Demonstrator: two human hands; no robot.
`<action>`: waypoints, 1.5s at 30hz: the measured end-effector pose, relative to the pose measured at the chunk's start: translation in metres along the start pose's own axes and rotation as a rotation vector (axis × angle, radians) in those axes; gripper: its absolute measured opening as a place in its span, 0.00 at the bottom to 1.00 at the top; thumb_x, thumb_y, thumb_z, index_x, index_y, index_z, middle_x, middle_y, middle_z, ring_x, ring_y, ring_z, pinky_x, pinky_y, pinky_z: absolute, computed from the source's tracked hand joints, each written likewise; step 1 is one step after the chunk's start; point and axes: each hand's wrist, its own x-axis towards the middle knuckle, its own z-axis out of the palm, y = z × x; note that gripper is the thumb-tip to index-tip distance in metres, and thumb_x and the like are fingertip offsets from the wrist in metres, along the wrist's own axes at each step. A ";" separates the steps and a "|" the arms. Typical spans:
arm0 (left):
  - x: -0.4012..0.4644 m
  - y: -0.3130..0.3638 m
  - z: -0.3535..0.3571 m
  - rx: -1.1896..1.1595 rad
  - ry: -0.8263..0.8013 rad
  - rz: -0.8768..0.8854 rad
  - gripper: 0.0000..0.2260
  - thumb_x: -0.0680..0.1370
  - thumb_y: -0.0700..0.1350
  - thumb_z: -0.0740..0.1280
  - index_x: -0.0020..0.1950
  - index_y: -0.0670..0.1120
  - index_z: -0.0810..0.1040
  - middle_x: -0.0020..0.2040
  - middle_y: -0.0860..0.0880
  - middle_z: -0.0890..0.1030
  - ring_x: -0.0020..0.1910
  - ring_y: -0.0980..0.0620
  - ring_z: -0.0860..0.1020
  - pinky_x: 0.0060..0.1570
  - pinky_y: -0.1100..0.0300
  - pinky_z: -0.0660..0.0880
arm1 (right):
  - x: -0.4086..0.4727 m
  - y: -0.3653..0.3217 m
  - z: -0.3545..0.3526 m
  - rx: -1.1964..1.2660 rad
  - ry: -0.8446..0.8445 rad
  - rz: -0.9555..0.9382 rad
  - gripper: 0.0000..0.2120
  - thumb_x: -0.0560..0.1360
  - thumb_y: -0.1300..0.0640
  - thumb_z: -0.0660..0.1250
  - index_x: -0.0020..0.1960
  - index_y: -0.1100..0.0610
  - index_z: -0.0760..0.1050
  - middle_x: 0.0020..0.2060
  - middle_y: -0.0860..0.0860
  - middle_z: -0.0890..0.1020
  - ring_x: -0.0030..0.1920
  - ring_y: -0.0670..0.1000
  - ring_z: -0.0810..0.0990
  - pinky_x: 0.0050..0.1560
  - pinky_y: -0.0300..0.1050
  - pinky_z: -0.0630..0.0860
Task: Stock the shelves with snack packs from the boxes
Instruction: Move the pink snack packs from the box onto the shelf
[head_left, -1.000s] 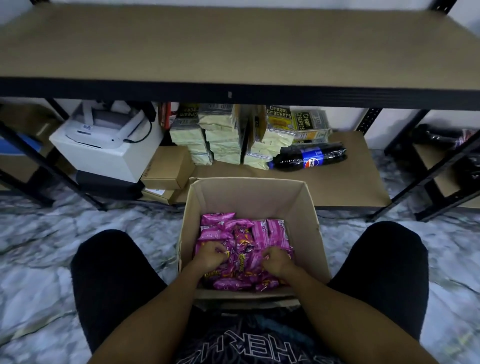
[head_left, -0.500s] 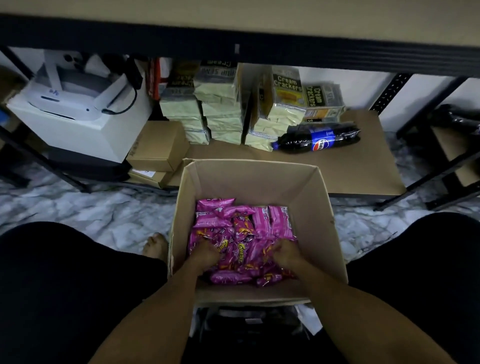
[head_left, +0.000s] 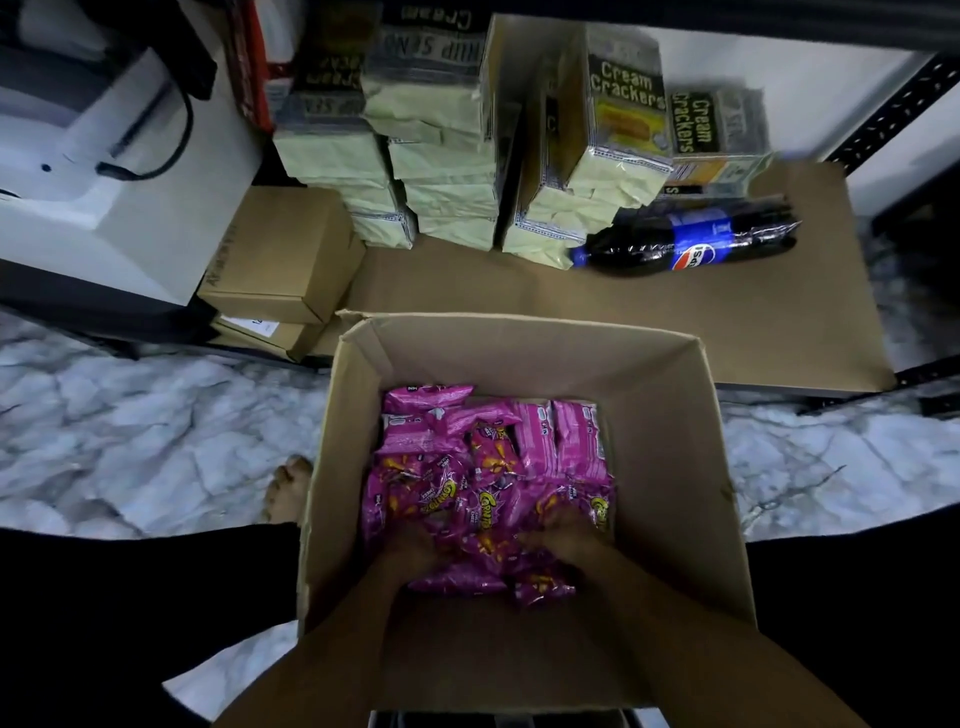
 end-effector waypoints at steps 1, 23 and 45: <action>0.005 0.002 0.000 0.030 0.016 -0.023 0.20 0.74 0.48 0.72 0.62 0.40 0.78 0.65 0.44 0.76 0.64 0.46 0.73 0.67 0.55 0.68 | 0.005 -0.001 -0.003 0.012 -0.023 0.010 0.14 0.68 0.52 0.77 0.50 0.55 0.78 0.47 0.50 0.82 0.53 0.52 0.80 0.55 0.47 0.76; -0.012 0.023 -0.048 -0.640 0.228 -0.121 0.23 0.74 0.63 0.68 0.52 0.43 0.75 0.44 0.45 0.80 0.30 0.51 0.76 0.26 0.65 0.67 | -0.002 -0.041 -0.035 0.484 0.360 -0.177 0.26 0.72 0.64 0.73 0.69 0.57 0.72 0.66 0.56 0.75 0.62 0.55 0.76 0.59 0.47 0.75; 0.022 0.012 0.015 0.218 0.329 0.363 0.43 0.75 0.37 0.70 0.75 0.68 0.48 0.79 0.43 0.46 0.77 0.39 0.51 0.73 0.46 0.59 | 0.018 -0.010 0.027 0.792 0.547 0.173 0.28 0.74 0.44 0.70 0.68 0.56 0.69 0.61 0.57 0.78 0.59 0.61 0.78 0.57 0.57 0.77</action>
